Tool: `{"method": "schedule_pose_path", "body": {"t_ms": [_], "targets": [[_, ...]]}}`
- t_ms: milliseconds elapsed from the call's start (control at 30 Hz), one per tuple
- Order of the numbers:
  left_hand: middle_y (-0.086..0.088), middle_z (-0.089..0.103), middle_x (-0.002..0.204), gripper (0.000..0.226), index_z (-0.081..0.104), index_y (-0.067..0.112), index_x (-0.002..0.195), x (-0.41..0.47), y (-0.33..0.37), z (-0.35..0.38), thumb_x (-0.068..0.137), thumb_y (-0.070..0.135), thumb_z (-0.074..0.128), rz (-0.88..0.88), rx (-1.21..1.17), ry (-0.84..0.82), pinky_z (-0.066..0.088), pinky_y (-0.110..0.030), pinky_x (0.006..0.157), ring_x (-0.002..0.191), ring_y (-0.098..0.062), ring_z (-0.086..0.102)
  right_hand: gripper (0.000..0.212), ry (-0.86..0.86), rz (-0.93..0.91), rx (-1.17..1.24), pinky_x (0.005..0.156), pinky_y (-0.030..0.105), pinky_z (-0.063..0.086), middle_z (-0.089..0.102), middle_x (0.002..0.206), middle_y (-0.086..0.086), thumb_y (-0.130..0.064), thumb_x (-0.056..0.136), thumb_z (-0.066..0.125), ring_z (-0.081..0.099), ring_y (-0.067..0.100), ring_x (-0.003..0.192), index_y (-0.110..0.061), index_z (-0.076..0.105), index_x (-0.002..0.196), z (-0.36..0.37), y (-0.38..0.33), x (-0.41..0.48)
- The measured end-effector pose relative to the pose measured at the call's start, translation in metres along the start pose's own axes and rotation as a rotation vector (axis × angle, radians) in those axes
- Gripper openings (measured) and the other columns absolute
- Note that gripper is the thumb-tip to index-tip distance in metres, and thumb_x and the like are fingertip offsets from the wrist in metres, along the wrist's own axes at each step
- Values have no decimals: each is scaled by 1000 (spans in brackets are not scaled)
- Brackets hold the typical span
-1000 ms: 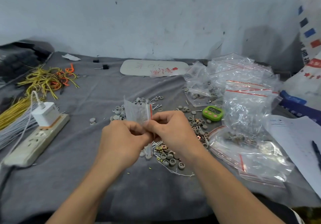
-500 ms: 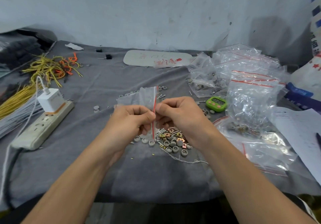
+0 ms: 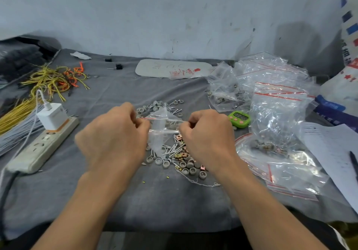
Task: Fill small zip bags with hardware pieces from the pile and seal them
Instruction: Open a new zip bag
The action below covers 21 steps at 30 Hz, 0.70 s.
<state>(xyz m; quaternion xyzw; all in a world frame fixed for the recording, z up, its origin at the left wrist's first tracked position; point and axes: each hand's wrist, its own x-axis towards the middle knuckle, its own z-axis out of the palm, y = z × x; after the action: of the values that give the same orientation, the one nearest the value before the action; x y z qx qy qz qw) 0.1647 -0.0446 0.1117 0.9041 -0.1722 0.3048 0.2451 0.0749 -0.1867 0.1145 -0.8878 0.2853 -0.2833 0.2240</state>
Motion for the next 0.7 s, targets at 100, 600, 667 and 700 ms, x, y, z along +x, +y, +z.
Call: {"method": "schedule_pose_path", "body": {"t_ms": [100, 600, 667, 700], "targets": [[2, 69, 67, 15, 67, 32, 95, -4, -2, -1, 81, 38, 64, 44, 22, -50, 33, -31, 62, 68, -32, 67, 26, 25, 17, 45, 65, 32, 52, 64, 57, -5, -39, 80, 63, 63, 21, 64, -19, 67, 65, -1, -1, 0], [1, 74, 75, 40, 80, 21, 107, -27, 16, 4, 71, 10, 67, 424, -274, 123, 49, -30, 52, 62, -23, 68, 19, -286, -45, 347, 65, 19, 45, 69, 66, -5, -15, 92, 61, 56, 4, 60, -19, 80, 93, 32, -12, -4], [4, 71, 71, 44, 78, 24, 113, -30, 17, 4, 75, 16, 57, 487, -229, 110, 44, -29, 47, 58, -22, 64, 19, -400, 299, 945, 67, 26, 55, 75, 80, 13, 3, 95, 58, 65, 11, 66, -2, 76, 92, 33, -14, 4], [3, 69, 68, 47, 77, 25, 114, -33, 19, 4, 76, 19, 51, 507, -217, 86, 44, -29, 45, 55, -23, 63, 20, -443, 477, 1261, 63, 27, 59, 73, 83, 19, 10, 95, 55, 68, 16, 66, 2, 73, 91, 33, -17, 7]]}}
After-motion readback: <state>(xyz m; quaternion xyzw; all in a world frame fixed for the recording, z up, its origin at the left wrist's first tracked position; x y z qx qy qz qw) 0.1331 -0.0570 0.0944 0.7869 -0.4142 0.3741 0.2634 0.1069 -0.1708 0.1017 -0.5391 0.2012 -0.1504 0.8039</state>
